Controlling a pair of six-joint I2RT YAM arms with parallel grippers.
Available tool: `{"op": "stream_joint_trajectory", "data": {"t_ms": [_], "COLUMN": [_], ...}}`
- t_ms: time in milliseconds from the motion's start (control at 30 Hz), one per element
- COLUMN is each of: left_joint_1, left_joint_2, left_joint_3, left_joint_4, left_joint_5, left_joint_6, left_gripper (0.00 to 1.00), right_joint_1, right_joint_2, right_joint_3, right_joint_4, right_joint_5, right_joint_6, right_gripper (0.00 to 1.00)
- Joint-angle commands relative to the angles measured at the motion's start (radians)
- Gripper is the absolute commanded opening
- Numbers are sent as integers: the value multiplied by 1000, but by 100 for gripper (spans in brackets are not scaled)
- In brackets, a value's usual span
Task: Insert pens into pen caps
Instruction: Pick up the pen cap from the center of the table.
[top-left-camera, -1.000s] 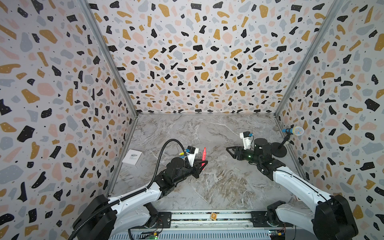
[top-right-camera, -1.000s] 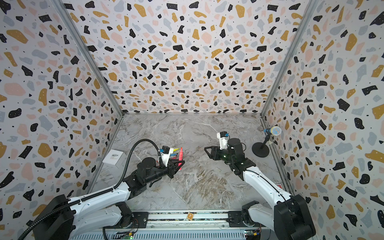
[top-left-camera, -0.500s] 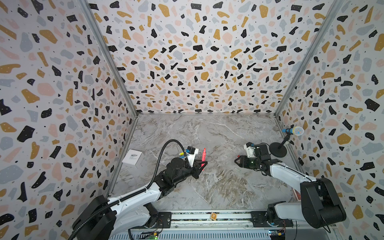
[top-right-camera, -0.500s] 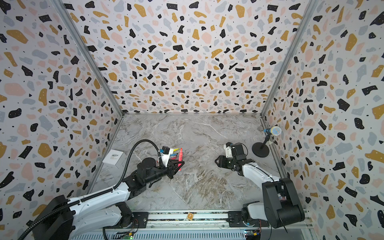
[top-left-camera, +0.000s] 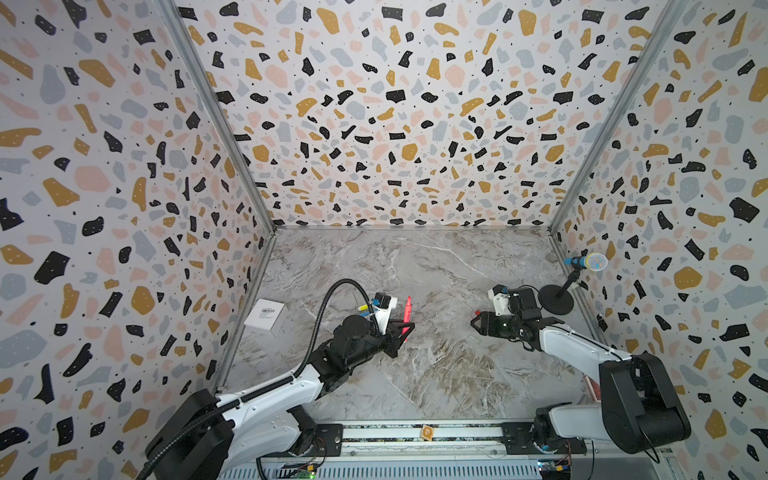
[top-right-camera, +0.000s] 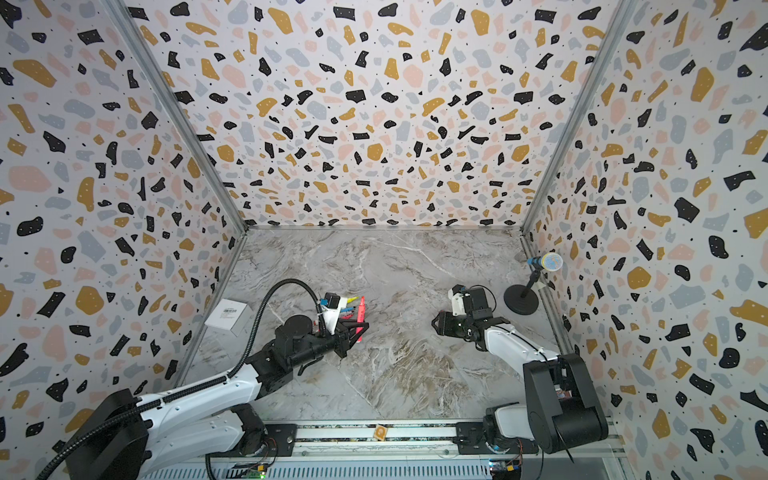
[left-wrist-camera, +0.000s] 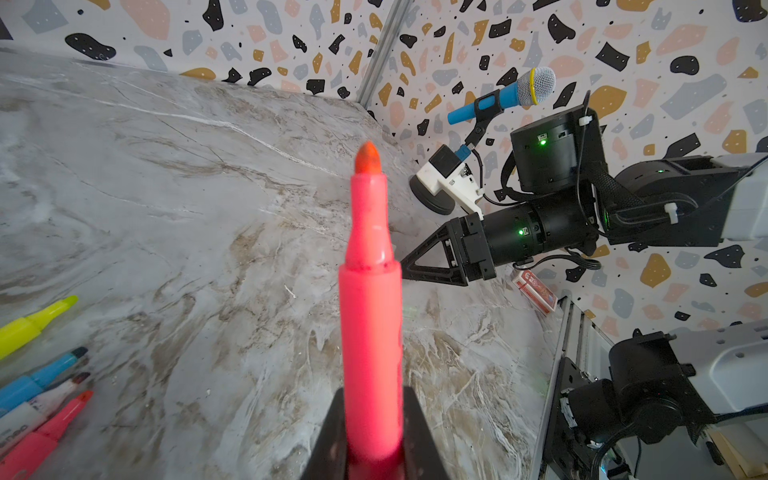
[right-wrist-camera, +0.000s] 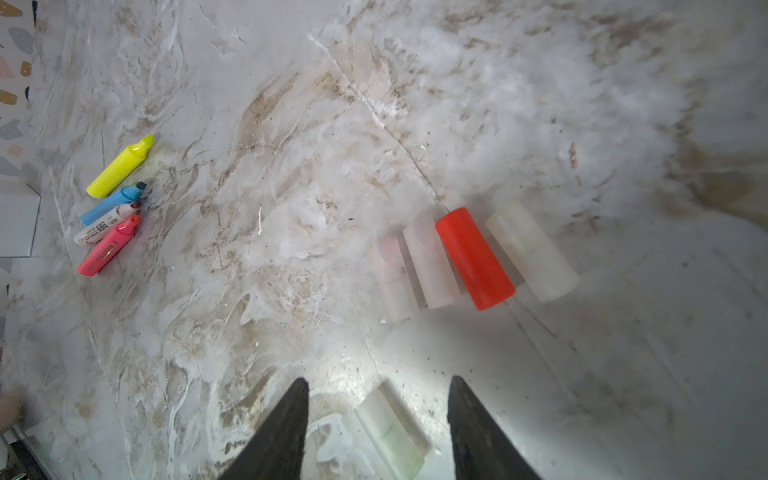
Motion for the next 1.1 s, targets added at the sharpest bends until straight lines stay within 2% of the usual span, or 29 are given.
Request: {"op": "stream_joint_trajectory", "data": {"t_ms": [0,433,733,867,1067], "left_joint_1": [-1,-1,-1,-1,-1], "left_joint_2": [-20,-52,-61,-61,-77], "left_joint_3": [-7,-14,-18,-16,-22], "left_joint_4": [17,-29,-31,-27,-36], "left_joint_5": [6,-4,-21,-18,-31], "left_joint_6": [22,33,30,26,24], "left_gripper": [0,0,0,0,0], "right_joint_1": [-3,26,70,69,94], "right_joint_2": [3,-78,-194,-150,2], "right_joint_3": [41,-60,-108,-69,61], "right_joint_4": [-12,-38,-43,-15,-44], "right_joint_5": [4,8,46,39,72], "right_joint_6": [-20,-22,45,33,-46], "right_gripper": [54,53,59,58,52]}}
